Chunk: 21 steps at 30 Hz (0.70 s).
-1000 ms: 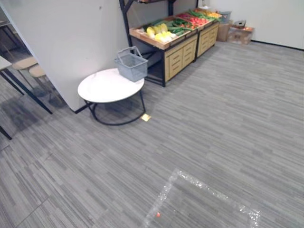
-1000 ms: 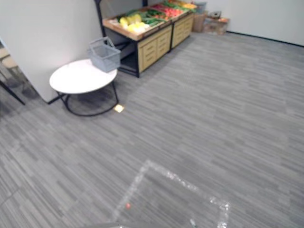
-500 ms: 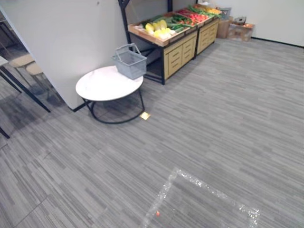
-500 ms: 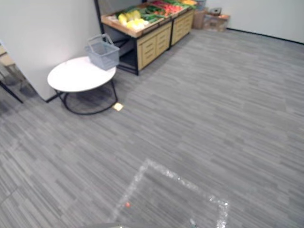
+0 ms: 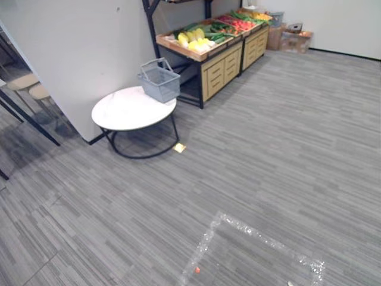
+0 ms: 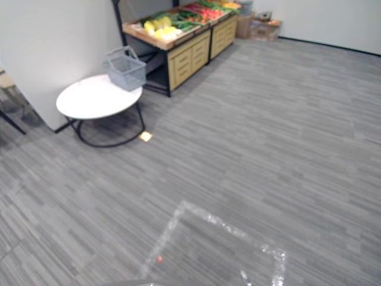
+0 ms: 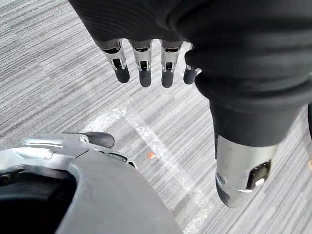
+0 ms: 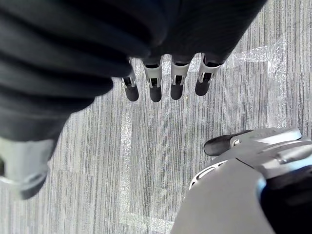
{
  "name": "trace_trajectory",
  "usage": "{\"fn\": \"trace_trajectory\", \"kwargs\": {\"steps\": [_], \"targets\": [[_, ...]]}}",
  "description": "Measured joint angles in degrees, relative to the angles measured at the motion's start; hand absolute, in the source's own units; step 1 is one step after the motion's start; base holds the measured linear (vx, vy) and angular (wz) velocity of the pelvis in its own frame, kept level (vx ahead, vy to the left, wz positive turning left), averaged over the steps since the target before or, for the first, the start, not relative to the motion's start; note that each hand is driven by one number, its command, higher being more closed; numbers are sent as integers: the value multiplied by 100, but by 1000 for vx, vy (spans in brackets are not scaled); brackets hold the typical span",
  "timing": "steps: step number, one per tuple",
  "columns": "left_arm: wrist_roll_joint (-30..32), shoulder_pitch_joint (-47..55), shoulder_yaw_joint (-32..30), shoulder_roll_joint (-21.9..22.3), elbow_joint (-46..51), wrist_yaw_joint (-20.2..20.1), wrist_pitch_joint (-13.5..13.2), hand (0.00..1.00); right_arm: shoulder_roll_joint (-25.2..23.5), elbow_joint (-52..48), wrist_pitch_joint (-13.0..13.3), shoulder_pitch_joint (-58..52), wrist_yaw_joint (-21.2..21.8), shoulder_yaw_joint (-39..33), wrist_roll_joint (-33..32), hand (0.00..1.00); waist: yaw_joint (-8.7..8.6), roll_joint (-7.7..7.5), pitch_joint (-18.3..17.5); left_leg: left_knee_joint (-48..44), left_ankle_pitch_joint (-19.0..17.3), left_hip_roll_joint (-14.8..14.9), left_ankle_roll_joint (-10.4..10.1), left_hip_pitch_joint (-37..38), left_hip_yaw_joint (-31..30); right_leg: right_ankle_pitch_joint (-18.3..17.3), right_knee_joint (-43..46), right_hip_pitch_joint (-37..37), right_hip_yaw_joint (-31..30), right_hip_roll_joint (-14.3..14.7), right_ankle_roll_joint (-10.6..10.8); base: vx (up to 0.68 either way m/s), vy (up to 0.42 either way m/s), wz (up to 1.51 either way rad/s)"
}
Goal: Pick vegetable in the basket
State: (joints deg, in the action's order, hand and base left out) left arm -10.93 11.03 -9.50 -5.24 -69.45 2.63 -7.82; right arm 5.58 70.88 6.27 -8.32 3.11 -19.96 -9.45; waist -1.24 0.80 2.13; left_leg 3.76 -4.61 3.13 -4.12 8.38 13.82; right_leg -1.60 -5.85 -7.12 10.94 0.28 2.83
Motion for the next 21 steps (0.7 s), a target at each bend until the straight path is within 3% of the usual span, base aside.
{"fn": "trace_trajectory", "kwargs": {"steps": [13, 16, 18, 21], "targets": [[-31, -9, 8, 40, 133, 208, -168, 0, -77, -73, 24, -20, -133, -51, 51, 0, 17, -20, 45, 10, 1, 3, 1, -48, -21, -1, -8, 34, 28, 5, 0, -13, -7, 1], [-360, -90, 15, 46, 134, 219, -164, 0, -83, -93, 23, 6, -138, -52, 80, 0, 10, -31, 84, 1, 17, 16, 23, -184, -33, -10, 40, 176, 54, 9, -12, -18, -10, 2], [-517, -207, 18, 41, 171, 247, -161, 0, -48, -140, 20, 115, -141, -51, 277, 0, -5, 18, 244, -55, 23, 49, 18, -233, -14, -161, 387, 366, 43, 5, -125, -6, -10, -2], [-697, -387, 0, -96, 347, 287, -162, 0, -136, -158, 20, 274, -169, -21, 295, 0, 1, -186, 525, -1142, -287, 171, -138, -791, 28, -612, 986, 731, 48, -83, -266, -41, -57, 7]]}}
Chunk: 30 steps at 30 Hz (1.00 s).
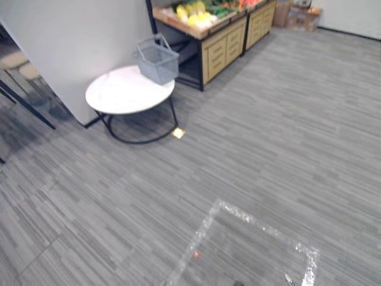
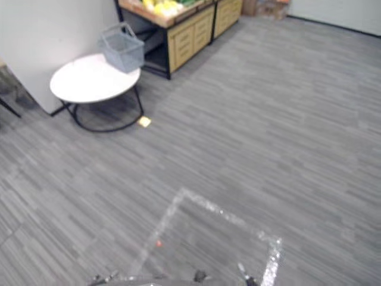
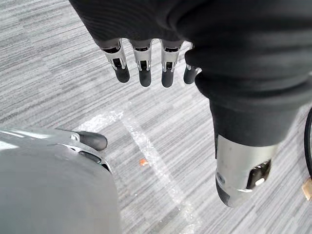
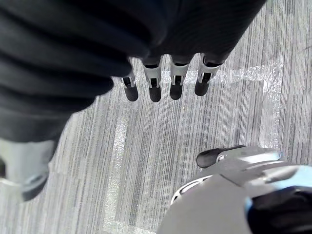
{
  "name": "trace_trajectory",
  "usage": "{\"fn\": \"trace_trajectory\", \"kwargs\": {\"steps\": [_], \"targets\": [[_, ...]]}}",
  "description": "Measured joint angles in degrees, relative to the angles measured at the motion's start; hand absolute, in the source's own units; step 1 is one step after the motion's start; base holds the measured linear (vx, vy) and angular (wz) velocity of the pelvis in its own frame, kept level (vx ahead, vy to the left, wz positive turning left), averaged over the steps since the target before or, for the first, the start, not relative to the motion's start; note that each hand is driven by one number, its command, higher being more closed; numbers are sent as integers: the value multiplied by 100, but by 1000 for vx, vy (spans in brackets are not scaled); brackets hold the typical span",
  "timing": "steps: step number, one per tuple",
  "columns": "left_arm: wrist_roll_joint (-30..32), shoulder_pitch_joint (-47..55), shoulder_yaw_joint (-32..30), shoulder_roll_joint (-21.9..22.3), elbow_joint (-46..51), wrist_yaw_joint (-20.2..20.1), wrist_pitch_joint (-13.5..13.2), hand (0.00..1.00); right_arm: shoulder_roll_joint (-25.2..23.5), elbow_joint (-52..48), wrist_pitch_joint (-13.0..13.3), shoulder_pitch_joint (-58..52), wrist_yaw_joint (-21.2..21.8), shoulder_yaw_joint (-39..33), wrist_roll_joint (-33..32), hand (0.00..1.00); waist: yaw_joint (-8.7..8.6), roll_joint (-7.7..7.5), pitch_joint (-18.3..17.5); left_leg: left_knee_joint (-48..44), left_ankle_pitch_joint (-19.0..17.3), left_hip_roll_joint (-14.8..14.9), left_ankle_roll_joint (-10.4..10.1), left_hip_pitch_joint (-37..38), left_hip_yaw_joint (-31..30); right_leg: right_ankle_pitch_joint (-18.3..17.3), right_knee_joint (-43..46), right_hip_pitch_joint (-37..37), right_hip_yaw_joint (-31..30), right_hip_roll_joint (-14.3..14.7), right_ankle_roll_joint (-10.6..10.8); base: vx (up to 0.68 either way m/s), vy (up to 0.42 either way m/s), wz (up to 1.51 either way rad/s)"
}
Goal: Pick vegetable in the basket
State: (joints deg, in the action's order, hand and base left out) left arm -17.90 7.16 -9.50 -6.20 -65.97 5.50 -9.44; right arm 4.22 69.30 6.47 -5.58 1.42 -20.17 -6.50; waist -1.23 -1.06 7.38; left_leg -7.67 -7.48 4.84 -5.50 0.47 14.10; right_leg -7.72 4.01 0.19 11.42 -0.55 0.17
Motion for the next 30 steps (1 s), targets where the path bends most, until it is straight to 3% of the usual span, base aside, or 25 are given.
{"fn": "trace_trajectory", "kwargs": {"steps": [1, 2, 4, 5, 6, 9, 10, 11, 13, 15, 16, 17, 19, 21, 22, 23, 24, 25, 26, 27, 28, 29, 30], "targets": [[-4, -45, -7, -73, 106, -2, -3, 0, -35, -4, 0, 37, -15, 54, 0, 0, 12, -119, 131, -1117, -107, 133, -60, -489, 91, -50, 54, -50, 8, -49, -66, -22, -101, 5], [-16, -43, -36, -77, 159, -2, -3, 0, -27, -13, 4, 37, -28, 83, 0, 0, 12, -128, 172, -1748, -106, 243, -54, -761, 102, -62, 44, -105, 17, -48, -85, 2, -135, 2], [-155, -19, -304, 85, 290, -11, -9, 0, 111, -47, 4, 41, -123, 236, -5, 0, 24, 74, 375, -3654, 226, 638, 228, -1456, -115, -148, 16, -486, 68, 88, -166, 87, -51, 1], [-258, 9, -449, 179, 333, -14, -7, 0, 157, -63, -1, 25, -148, 360, -11, 0, 35, 130, 427, -4314, 469, 668, 239, -1732, -277, -225, 27, -687, 62, 68, -194, 215, 69, 4], [-370, 46, -446, 212, 408, -16, -11, 0, 206, -155, -1, 82, -173, 546, -11, 0, 43, 153, 434, -4617, 231, 579, 173, -2066, -393, -334, 46, -788, 57, -23, -165, 229, 81, 6], [-390, 29, -424, 215, 432, -23, -50, 0, 227, -165, 5, 365, -175, 589, -15, 0, 123, 130, 451, -3669, 108, 426, 125, -2406, -354, -358, -39, -826, 38, -178, -94, 216, 78, 4], [-390, 32, -405, 235, 422, -17, -50, 0, 224, -164, 9, 514, -179, 650, -19, 0, 215, 131, 456, -2667, 198, 368, 120, -2462, -334, -399, -102, -858, 3, -243, -7, 288, 122, -23], [-394, 86, -437, 290, 423, -7, -52, 0, 211, -208, 23, 645, -203, 811, -27, 0, 309, 142, 457, -1508, 507, 392, 102, -2407, -332, -450, -146, -917, -75, -273, 143, 311, 143, -27], [-450, 179, -551, 381, 421, 20, -60, 0, 203, -358, 70, 720, -219, 1026, -27, 0, 325, 164, 459, -57, 934, 463, 82, -2336, -380, -626, -210, -1122, -130, -286, 352, 491, 256, -21], [-445, 178, -572, 395, 325, 58, -60, 0, 208, -368, 135, 748, -217, 1165, -11, 0, 404, 188, 457, 344, 989, 585, 65, -2360, -344, -877, -206, -1400, -213, -389, 620, 576, 359, -29], [-435, 201, -598, 349, 247, 60, -52, 0, 196, -349, 138, 739, -213, 1160, -5, 0, 474, 102, 436, 86, 1417, 543, 104, -2363, -218, -1040, -270, -1625, -252, -614, 812, 579, 376, -39], [-422, 178, -591, 307, 227, 62, -61, 0, 137, -297, 142, 720, -201, 1162, -2, 0, 505, -43, 324, -311, 1563, 357, 188, -2490, -81, -1022, -176, -1622, -330, -898, 814, 573, 360, -29], [-324, 65, -479, 175, 225, 51, -120, 0, 74, -304, 154, 724, -137, 1163, 32, 0, 469, -210, 212, -605, 1181, 29, 494, -2648, -19, -727, 627, -1101, -543, -1269, 823, 604, 324, 7], [-201, 2, -423, 130, 194, 48, -108, 0, 107, -205, 142, 643, -96, 1018, 180, 0, 444, -255, 204, -727, 884, -197, 774, -2388, 106, -85, 1621, -797, -810, -1492, 781, 650, 321, 15], [-169, 22, -415, 116, 201, 43, -108, 0, 124, -146, 131, 583, -96, 930, 214, 0, 446, -243, 199, -732, 660, -279, 817, -2117, 124, 474, 2269, -613, -858, -1582, 764, 660, 312, 3], [-99, 57, -341, 100, 227, 28, -108, 0, 130, -143, 131, 457, -93, 929, 217, 0, 432, -245, 196, -638, 392, -375, 876, -1656, 132, 1535, 3167, -309, -880, -1701, 697, 763, 341, 4], [-68, 74, -198, 18, 234, 20, -105, 0, 112, -143, 135, 386, -76, 933, 215, 0, 410, -263, 182, -559, 260, -443, 925, -1356, 126, 1907, 3986, -32, -890, -1785, 754, 600, 251, 12], [9, 104, -44, -83, 268, -2, -97, 0, 113, -152, 137, 369, -76, 930, 215, 0, 325, -287, 181, -488, 178, -535, 991, -1076, 89, 1778, 4828, 331, -878, -1835, 680, 693, 222, 29], [34, 63, 90, -116, 338, -33, -66, 0, 161, -189, 137, 347, -76, 908, 223, 0, 222, -278, 205, -248, 69, -633, 1078, -513, -38, 1181, 5736, 826, -732, -1787, 557, 454, 131, 25], [33, 42, 110, -108, 346, -36, -61, 0, 168, -203, 140, 331, -76, 887, 228, 0, 211, -246, 221, -194, 34, -636, 1066, -394, -74, 1071, 5840, 899, -680, -1767, 503, 558, 139, 29], [33, -69, 204, -79, 352, -59, -37, 0, 185, -212, 169, 278, -74, 738, 268, 0, 156, -145, 301, 66, -126, -638, 1032, 137, -224, 544, 6039, 1140, -302, -1716, 248, 502, 71, 28], [52, -121, 261, -67, 373, -63, -39, 0, 186, -236, 172, 212, -82, 692, 331, 0, 102, -93, 326, 269, -188, -633, 1037, 588, -273, 58, 5875, 1356, 115, -1705, 190, 588, 67, 30], [58, -140, 257, -53, 410, -63, -41, 0, 191, -260, 160, 175, -84, 688, 346, 0, 73, -82, 329, 338, -247, -618, 1011, 763, -299, -102, 5688, 1489, 347, -1697, 155, 538, -5, 34]]}}
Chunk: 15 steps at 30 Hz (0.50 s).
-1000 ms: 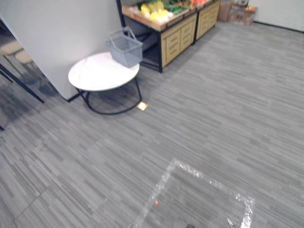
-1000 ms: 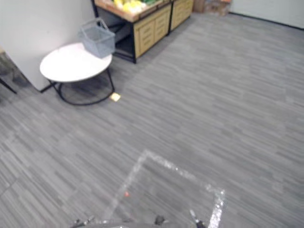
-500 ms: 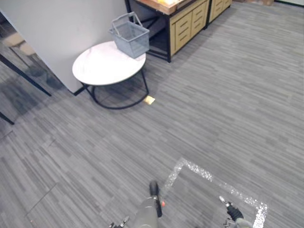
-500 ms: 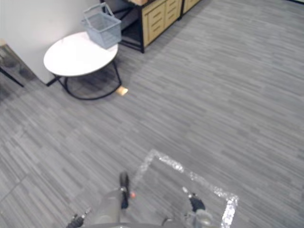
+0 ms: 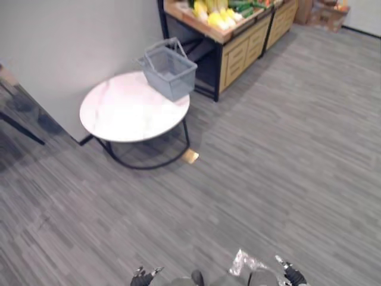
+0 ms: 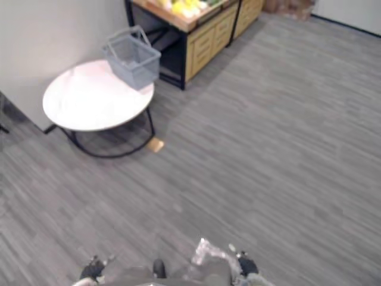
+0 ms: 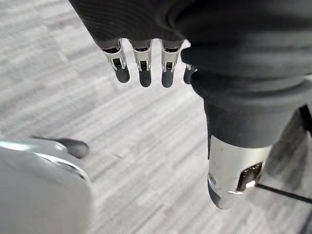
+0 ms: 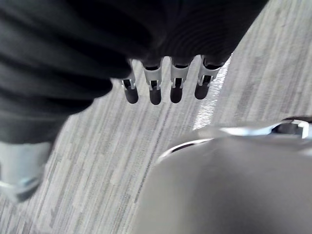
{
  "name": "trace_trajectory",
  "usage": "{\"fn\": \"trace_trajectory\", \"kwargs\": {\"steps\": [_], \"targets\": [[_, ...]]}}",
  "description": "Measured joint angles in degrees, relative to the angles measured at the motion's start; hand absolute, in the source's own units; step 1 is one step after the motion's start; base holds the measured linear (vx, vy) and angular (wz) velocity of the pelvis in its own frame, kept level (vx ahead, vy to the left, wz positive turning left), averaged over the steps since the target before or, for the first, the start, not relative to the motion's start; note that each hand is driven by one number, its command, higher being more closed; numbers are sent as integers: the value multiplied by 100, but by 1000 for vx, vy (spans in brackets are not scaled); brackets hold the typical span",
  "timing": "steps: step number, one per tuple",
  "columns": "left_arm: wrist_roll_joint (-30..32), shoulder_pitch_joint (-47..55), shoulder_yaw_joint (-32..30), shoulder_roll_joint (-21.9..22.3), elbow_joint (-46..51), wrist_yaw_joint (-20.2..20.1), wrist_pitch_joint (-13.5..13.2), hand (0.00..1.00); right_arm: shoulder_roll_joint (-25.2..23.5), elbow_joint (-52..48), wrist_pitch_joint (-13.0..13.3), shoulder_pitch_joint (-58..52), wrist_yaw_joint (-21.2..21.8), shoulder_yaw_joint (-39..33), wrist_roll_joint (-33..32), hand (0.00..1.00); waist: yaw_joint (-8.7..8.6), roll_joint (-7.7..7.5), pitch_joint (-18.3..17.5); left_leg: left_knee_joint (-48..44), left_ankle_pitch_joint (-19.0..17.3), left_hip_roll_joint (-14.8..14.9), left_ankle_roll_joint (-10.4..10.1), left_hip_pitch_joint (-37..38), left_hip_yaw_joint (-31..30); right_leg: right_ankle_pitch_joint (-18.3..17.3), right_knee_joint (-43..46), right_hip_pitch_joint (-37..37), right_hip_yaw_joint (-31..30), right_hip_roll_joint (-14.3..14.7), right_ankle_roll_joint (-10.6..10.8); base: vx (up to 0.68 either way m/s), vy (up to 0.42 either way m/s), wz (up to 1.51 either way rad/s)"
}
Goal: Pick vegetable in the basket
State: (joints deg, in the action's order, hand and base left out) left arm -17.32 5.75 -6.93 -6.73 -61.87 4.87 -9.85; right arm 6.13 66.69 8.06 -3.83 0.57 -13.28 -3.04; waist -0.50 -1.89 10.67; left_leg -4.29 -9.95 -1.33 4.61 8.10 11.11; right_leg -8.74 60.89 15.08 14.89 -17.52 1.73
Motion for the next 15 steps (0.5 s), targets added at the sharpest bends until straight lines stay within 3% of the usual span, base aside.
{"fn": "trace_trajectory", "kwargs": {"steps": [2, 4, 5, 7, 8, 9, 10, 11, 12, 14, 15], "targets": [[5, -156, -29, 62, 33, 1, 3, 0, -81, -64, 0, -100, 10, -112, 31, 0, -114, 23, 2, 36, -302, 130, -107, 365, -122, -91, -1304, 516, 676, 83, -79, 441, -89, 45], [13, -243, -82, 179, 38, -2, 1, 0, -126, -56, -23, -143, 9, -243, 38, 0, -106, 75, 22, 55, -488, 283, -267, 535, -235, 33, -2481, 742, 800, 249, 47, 510, -181, 40], [14, -302, -199, 281, 32, -7, 3, 0, -169, -98, -31, -211, -1, -288, 55, 0, -120, 104, 22, 103, -610, 465, -392, 726, -253, 239, -3730, 827, 720, 418, 192, 545, -226, 40], [18, -291, -318, 362, 16, -11, 4, 0, -188, -116, -34, -288, 0, -304, 83, 0, -138, 93, 19, 122, -790, 681, -575, 932, -396, 683, -4928, 834, 161, 594, 303, 608, -281, 53], [41, -225, -506, 450, 14, -9, 7, 0, -217, -135, -45, -369, 9, -316, 83, 0, -98, 27, 5, 117, -836, 772, -602, 1135, -399, 1215, -4960, 804, -54, 640, 323, 653, -306, 43], [59, -206, -634, 516, -20, -3, 9, 0, -210, -158, -49, -361, 18, -319, 83, 0, -102, 92, 2, 51, -822, 840, -607, 1184, -391, 1356, -4737, 837, -81, 700, 293, 795, -392, 31], [73, -213, -894, 619, -112, -17, 7, 0, -190, -191, -35, -357, 32, -342, 83, 0, -108, 179, -5, -163, -611, 1001, -767, 1210, -408, 1270, -4129, 959, -107, 752, 163, 795, -422, 13], [78, -201, -1082, 730, -188, 2, 6, 0, -137, -209, -34, -360, 65, -380, 83, 0, -107, 283, -34, -534, -341, 1164, -865, 1189, -427, 802, -3652, 965, -44, 841, -99, 653, -361, 5], [82, -174, -1151, 764, -202, 6, 5, 0, -118, -205, -35, -361, 86, -404, 83, 0, -95, 326, -64, -787, -183, 1236, -933, 1116, -460, 662, -3533, 939, -19, 895, -122, 522, -303, -6], [101, -98, -1271, 784, -254, 9, 16, 0, -49, -200, -37, -321, 129, -438, 82, 0, -128, 449, -120, -2254, 555, 1459, -1174, 464, -867, 242, -3486, 620, 127, 1047, -186, 634, -328, 6], [129, -101, -1285, 757, -302, 20, 48, 0, -31, -148, -45, -316, 124, -430, 82, 0, -118, 449, -103, -3407, 1347, 1528, -1490, -87, -1136, 55, -3604, 282, 180, 1114, -229, 733, -314, 17]]}}
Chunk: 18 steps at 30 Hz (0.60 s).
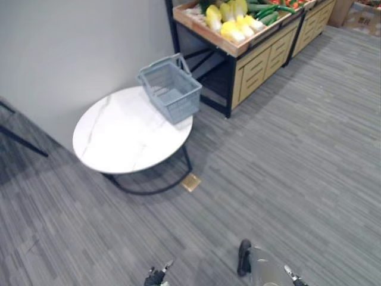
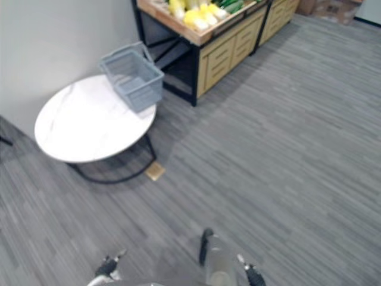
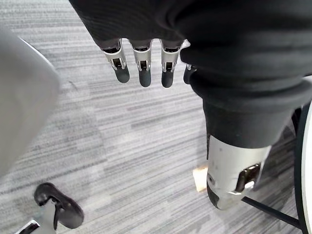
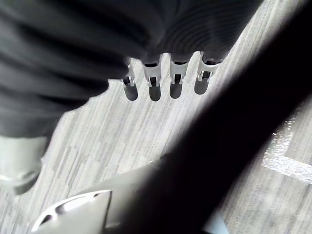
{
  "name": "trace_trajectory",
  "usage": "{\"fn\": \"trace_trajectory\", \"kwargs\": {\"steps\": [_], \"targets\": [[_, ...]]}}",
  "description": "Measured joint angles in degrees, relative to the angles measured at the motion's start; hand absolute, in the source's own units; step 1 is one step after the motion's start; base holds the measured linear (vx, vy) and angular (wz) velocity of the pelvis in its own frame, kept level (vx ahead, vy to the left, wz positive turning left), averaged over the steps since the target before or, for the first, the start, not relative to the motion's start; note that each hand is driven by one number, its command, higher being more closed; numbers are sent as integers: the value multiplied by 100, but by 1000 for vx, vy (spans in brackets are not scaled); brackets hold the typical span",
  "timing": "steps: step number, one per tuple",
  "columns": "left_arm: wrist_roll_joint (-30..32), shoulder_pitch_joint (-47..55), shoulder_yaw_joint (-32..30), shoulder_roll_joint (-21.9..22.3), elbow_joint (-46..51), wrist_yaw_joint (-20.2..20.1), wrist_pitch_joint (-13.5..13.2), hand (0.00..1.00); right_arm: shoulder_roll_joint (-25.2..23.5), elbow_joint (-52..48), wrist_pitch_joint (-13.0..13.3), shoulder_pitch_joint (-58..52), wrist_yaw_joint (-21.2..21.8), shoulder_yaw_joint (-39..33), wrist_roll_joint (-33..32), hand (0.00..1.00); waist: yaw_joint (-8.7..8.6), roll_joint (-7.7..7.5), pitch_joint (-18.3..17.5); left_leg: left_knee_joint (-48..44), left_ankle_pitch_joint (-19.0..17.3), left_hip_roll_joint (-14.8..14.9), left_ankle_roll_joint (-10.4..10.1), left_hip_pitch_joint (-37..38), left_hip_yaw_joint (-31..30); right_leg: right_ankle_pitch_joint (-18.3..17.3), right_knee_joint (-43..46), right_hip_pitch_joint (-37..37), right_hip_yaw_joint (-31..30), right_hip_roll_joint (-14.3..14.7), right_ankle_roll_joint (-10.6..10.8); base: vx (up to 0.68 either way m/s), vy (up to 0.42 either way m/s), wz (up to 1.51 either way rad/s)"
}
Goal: Pick vegetable in the basket
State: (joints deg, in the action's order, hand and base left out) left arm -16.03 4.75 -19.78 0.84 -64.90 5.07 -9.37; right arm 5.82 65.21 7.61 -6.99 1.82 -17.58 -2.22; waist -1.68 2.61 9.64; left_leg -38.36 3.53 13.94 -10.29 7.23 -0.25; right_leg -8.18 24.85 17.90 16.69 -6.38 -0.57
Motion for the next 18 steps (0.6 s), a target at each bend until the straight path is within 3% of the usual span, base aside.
{"fn": "trace_trajectory", "kwargs": {"steps": [1, 2, 3, 6, 8, 9, 11, 13, 14, 15, 16, 18], "targets": [[2, -11, -41, -18, 5, 14, -3, 0, 27, 37, -7, 9, -9, 0, -2, 0, 21, 6, 56, -1242, -1, 140, -102, -557, 46, -100, -208, -456, 66, 93, -83, 718, -254, 17], [-63, -12, -85, -67, 19, 8, -2, 0, 42, 100, -17, 68, -20, 1, -5, 0, 33, -9, 119, -2086, -262, 231, -29, -945, 340, -195, -497, -1018, 119, 154, -139, 569, -172, 18], [-65, -8, -101, -90, 52, 16, 1, 0, 29, 88, -20, 107, -27, 2, -6, 0, 36, -28, 130, -2355, -503, 214, 52, -1187, 554, -236, -733, -1433, 155, 169, -130, 429, -118, 16], [-68, -20, -86, -79, 186, 15, -29, 0, 57, 114, -14, 244, -45, -68, -18, 0, 74, -49, 130, -2025, -1068, 22, 127, -1878, 1140, -159, -1354, -2134, 240, 190, 28, 393, -72, 9], [-72, -45, -66, -110, 219, 38, -68, 0, 39, 102, -10, 419, -112, -179, -39, 0, 152, -57, 133, -462, -1327, -173, 359, -2303, 1641, -71, -1910, -2614, 263, 240, 183, 396, 10, -9], [-69, -60, -58, -106, 218, 54, -70, 0, 30, 99, -10, 429, -141, -193, -43, 0, 199, -63, 135, 68, -1312, -228, 399, -2290, 1720, -60, -2014, -2749, 283, 238, 232, 520, 77, -12], [-60, -62, -28, -100, 214, 143, -118, 0, -21, 61, 11, 429, -164, -186, -50, 0, 218, -94, 131, 2360, -859, -349, 746, -2130, 1983, -136, -2342, -3207, 409, 165, 479, 499, 147, -4], [-60, -52, -95, -88, 224, 168, -142, 0, -30, -17, 22, 343, -169, 26, -298, 0, 230, -114, 123, 3058, -647, -243, 811, -2184, 2245, -305, -2386, -3469, 485, 12, 749, 460, 238, 10], [-59, -51, -95, -104, 232, 211, -186, 0, -48, -17, 22, 266, -171, 122, -379, 0, 272, -172, 92, 2958, -355, -206, 813, -2237, 2497, -414, -2381, -3608, 501, -151, 920, 465, 274, 15], [-46, -54, -90, -111, 232, 241, -186, 0, -51, -14, 20, 240, -170, 142, -456, 0, 290, -206, 69, 2875, -134, -245, 904, -2242, 2609, -424, -2379, -3652, 496, -238, 937, 486, 294, 19], [-6, -55, -76, -118, 228, 290, -190, 0, -118, -1, 20, 219, -169, 136, -471, 0, 310, -258, -15, 2817, 70, -357, 1119, -2244, 2813, -383, -2288, -3684, 482, -392, 893, 530, 309, 31], [150, -55, 44, -332, 196, 385, -176, 0, -271, 22, 20, 262, -151, 154, -468, 0, 311, -462, -168, 2801, -128, -630, 1343, -2256, 2798, -39, -1957, -3472, 328, -636, 685, 596, 360, 35]]}}
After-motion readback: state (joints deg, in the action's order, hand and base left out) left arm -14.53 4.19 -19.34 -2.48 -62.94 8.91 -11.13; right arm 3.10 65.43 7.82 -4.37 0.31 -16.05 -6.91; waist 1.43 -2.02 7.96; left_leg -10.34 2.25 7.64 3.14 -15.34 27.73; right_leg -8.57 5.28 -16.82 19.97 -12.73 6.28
